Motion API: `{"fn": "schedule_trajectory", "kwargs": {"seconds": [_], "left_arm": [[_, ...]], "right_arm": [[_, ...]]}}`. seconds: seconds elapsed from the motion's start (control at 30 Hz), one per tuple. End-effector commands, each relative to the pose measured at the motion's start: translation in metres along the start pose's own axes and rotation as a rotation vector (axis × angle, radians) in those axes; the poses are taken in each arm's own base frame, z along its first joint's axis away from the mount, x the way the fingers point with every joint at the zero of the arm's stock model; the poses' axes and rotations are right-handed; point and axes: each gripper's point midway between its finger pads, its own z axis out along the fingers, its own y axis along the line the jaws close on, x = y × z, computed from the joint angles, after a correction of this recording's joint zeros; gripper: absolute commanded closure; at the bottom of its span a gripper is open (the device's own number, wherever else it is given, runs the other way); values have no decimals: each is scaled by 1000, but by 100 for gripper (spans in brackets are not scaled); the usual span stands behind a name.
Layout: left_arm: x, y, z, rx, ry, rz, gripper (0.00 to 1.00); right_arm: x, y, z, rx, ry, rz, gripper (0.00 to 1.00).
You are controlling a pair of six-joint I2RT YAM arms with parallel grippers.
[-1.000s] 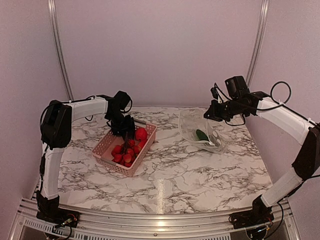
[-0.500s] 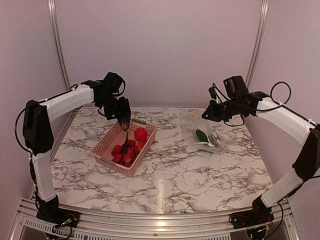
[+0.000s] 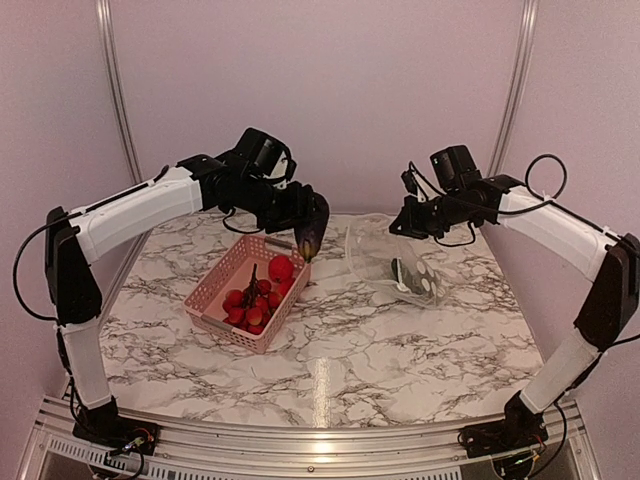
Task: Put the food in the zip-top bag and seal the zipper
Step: Place the fake vegetable in the zipper food storage bag.
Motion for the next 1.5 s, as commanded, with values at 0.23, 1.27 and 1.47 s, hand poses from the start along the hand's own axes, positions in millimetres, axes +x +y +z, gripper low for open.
{"fn": "schedule_trajectory", "kwargs": {"seconds": [0.23,1.27,1.47], "left_arm": [[43,-120,6,481,167,34,63],[44,-93,103,420,276,-400,73],[40,-84,122,375,244,-471,72]], "right_arm": [[-14,26,1,-61,-6,-24,100],[3,35,-3,-84,15,1,100],[1,39,-4,-95,12,8,100]]}}
